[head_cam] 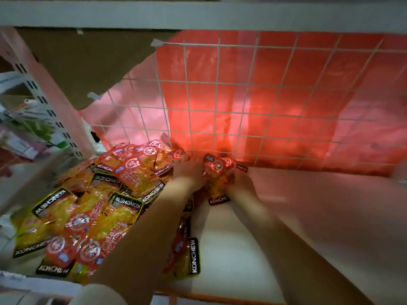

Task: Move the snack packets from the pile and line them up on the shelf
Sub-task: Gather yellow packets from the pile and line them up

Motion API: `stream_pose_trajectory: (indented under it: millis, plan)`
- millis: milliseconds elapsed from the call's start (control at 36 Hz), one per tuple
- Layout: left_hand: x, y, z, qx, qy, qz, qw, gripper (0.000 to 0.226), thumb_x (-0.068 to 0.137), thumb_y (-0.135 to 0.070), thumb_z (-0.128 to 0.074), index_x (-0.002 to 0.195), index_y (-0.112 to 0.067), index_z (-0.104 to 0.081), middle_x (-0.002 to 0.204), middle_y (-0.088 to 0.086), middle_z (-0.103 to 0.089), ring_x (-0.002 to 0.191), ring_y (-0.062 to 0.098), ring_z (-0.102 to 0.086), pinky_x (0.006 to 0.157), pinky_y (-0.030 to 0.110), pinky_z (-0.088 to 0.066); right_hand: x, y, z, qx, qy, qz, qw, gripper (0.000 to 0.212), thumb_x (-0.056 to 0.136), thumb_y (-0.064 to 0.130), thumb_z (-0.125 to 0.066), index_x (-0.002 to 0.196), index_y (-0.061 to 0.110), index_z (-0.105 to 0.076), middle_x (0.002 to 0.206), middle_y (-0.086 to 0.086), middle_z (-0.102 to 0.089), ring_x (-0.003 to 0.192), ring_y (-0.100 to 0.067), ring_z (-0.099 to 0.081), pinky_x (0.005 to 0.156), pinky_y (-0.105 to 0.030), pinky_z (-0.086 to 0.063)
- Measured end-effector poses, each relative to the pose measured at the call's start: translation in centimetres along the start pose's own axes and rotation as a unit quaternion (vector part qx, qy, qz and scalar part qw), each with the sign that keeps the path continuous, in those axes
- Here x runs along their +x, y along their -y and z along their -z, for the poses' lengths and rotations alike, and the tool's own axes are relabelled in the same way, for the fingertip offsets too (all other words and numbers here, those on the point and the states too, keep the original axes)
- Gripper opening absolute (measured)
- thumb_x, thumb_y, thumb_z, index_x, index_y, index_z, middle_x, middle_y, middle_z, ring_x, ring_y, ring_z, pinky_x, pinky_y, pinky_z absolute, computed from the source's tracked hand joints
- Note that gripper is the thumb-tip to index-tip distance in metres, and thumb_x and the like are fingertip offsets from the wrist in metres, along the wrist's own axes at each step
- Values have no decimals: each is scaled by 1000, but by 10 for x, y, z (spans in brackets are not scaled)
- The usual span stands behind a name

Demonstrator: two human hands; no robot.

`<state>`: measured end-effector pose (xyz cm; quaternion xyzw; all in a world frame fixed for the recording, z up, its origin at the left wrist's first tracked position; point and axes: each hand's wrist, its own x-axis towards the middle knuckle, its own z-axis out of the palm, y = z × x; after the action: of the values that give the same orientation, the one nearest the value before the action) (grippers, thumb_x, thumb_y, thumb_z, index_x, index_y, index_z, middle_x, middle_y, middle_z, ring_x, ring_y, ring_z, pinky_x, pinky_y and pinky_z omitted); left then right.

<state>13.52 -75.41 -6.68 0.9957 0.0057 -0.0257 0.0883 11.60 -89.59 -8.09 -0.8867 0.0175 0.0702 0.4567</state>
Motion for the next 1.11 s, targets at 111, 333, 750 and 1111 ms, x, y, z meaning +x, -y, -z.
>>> stream_pose_trajectory:
  millis: [111,333,750,1111]
  plan:
    - [-3,-5,-1,-50,8,7,999,60,85,-41,-61,138,-26,-38,146,7,-37,140,27,-16,112,42,-9,-11,0,1,37,-11,-24,999,24,69,2,-65,54,19,-56,65,7,-59,66,-12,-56,61,-27,-46]
    - [-22,-4,-19,-172,-99,-14,980,45,75,-30,-68,117,-23,-52,122,5,-56,122,25,-41,103,36,-16,-10,-53,-8,40,-39,-20,998,39,56,22,-52,92,35,-56,84,1,-67,79,-24,-65,75,-48,-55]
    - [-74,-28,-10,-492,-93,-88,861,22,77,-13,-74,73,-16,-52,73,0,-57,63,15,-51,58,31,-45,-84,-50,47,180,-84,-45,979,24,88,-2,-55,70,13,-49,76,-14,-53,70,-27,-55,74,-40,-46]
    - [-88,-146,-31,-780,-95,28,617,24,79,-7,-69,72,-16,-48,69,10,-43,61,20,-44,57,34,-42,-112,-112,144,346,-116,-49,930,27,85,-10,-54,76,15,-56,84,-15,-62,76,-26,-59,71,-36,-45]
